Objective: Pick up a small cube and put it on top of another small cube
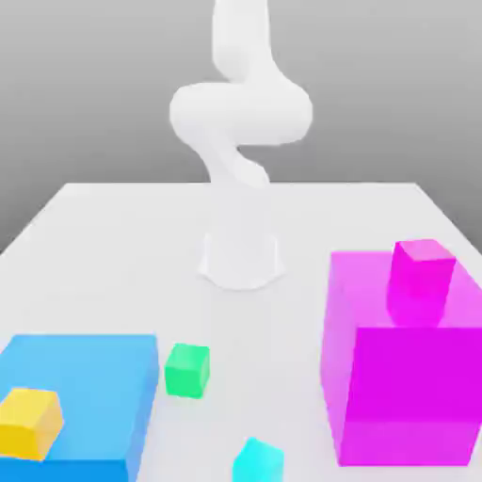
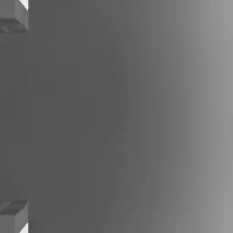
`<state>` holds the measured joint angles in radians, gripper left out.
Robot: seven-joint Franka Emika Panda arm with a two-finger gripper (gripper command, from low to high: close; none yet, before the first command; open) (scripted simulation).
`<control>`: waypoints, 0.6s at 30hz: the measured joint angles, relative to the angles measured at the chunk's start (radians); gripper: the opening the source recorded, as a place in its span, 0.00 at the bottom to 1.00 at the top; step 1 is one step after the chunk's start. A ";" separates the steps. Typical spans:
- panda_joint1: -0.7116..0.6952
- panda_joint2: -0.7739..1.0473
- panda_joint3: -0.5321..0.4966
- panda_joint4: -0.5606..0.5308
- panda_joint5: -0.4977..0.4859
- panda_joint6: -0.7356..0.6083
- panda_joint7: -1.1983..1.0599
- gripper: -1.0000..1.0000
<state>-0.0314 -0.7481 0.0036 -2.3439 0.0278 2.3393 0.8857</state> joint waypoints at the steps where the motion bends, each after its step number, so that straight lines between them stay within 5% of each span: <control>1: -0.013 0.022 0.002 -0.019 0.012 0.017 0.037 0.50; 18: -0.213 0.376 0.106 -0.315 0.133 0.280 0.669 0.50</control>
<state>-0.2444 -0.3723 0.1099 -2.6591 0.1612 2.6197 1.5546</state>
